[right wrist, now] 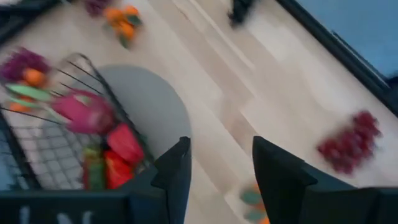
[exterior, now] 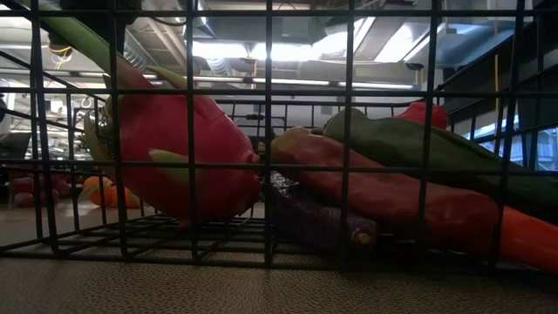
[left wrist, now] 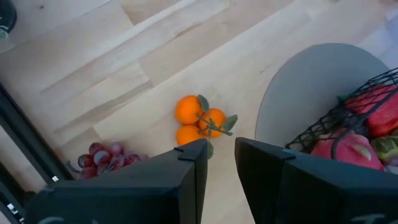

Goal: Build produce basket
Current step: Put the top left red grapes into the black wire basket

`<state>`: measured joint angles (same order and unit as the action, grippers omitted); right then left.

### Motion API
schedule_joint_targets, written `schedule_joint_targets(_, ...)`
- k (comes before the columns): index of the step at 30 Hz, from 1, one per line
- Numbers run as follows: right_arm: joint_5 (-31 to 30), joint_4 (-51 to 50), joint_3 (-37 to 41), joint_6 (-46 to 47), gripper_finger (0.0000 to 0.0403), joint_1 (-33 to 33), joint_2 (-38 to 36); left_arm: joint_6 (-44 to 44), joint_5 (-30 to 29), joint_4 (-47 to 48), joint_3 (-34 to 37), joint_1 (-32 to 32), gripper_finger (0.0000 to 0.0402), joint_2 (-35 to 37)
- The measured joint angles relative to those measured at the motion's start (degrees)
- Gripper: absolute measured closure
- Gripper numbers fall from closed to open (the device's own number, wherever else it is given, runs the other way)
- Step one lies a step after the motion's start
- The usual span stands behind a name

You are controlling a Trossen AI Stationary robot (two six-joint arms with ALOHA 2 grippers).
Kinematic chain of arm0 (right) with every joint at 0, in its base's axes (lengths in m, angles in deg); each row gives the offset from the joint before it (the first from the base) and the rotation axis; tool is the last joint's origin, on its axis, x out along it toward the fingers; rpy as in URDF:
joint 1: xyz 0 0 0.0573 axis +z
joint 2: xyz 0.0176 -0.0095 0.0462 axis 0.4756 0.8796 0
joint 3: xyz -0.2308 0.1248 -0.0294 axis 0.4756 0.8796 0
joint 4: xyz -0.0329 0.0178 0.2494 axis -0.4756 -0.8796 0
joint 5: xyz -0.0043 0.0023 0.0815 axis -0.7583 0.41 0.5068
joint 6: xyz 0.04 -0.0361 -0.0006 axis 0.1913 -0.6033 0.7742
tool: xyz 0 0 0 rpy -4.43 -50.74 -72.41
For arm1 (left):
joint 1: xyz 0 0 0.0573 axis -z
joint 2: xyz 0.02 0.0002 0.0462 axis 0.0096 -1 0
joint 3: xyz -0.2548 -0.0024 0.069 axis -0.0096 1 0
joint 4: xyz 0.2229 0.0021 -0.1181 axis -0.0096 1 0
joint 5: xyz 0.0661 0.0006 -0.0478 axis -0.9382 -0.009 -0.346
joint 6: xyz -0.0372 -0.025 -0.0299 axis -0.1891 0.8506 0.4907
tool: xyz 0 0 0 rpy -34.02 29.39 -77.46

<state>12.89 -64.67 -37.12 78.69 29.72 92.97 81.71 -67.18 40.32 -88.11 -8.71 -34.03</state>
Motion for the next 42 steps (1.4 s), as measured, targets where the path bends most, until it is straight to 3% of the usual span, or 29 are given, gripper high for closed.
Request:
schedule_joint_targets(7,0.83,1.11,16.59,10.1,0.0249,-3.1,-8.26,3.61,0.02,0.0,0.0,0.0,0.0331,0.0)
schedule_joint_targets(17,5.47,4.56,27.49,6.04,0.0249,-2.7,-9.1,16.49,5.01,-0.07,3.78,3.1,0.0331,-1.32)
schedule_joint_targets(42,5.77,11.56,29.69,4.14,0.0249,-2.7,-9.09,25.42,3.69,3.6,4.98,4.1,0.0331,-2.56)
